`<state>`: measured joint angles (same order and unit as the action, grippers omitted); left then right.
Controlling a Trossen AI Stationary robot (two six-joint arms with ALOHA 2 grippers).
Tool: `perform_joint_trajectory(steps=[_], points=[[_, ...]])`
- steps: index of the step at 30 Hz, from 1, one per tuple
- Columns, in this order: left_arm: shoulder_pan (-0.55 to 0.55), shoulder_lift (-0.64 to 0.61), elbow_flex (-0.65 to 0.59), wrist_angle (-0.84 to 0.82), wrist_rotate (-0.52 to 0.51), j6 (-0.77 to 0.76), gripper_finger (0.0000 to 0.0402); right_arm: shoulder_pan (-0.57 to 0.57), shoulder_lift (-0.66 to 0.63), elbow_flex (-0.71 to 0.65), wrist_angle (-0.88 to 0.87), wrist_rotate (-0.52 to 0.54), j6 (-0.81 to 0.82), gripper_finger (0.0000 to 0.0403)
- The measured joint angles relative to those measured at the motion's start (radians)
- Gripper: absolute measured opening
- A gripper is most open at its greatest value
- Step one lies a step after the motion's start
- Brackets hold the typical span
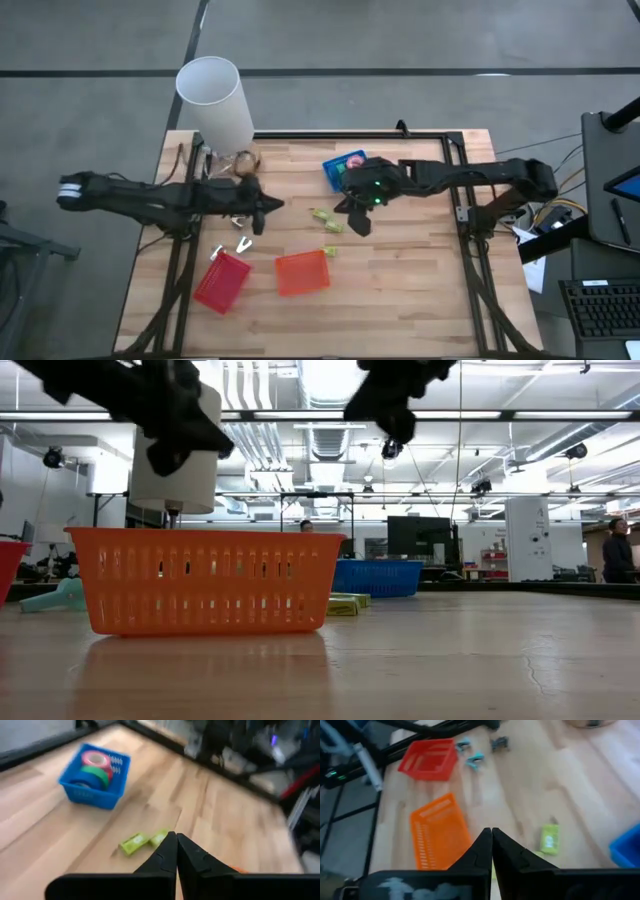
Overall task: Pick and place Stapler, Stapler remover, tape
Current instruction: Put the top green box of staples into the orange bin
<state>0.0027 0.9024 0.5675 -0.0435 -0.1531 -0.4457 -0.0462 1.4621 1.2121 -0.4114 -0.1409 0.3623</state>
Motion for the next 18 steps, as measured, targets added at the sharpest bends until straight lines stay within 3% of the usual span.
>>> perform_joint_trajectory(steps=[8,14,18], points=[[0.135,0.262,0.162,-0.058,0.237,0.065,0.0046,0.053,-0.153,-0.148,0.008,0.205,0.139,0.0008],[0.168,0.44,0.295,-0.145,0.32,0.251,0.0108,0.07,-0.228,-0.263,0.102,0.22,0.256,0.0008],[0.159,0.529,0.364,-0.182,0.32,0.351,0.0165,0.081,-0.254,-0.303,0.162,0.223,0.29,0.0008]])
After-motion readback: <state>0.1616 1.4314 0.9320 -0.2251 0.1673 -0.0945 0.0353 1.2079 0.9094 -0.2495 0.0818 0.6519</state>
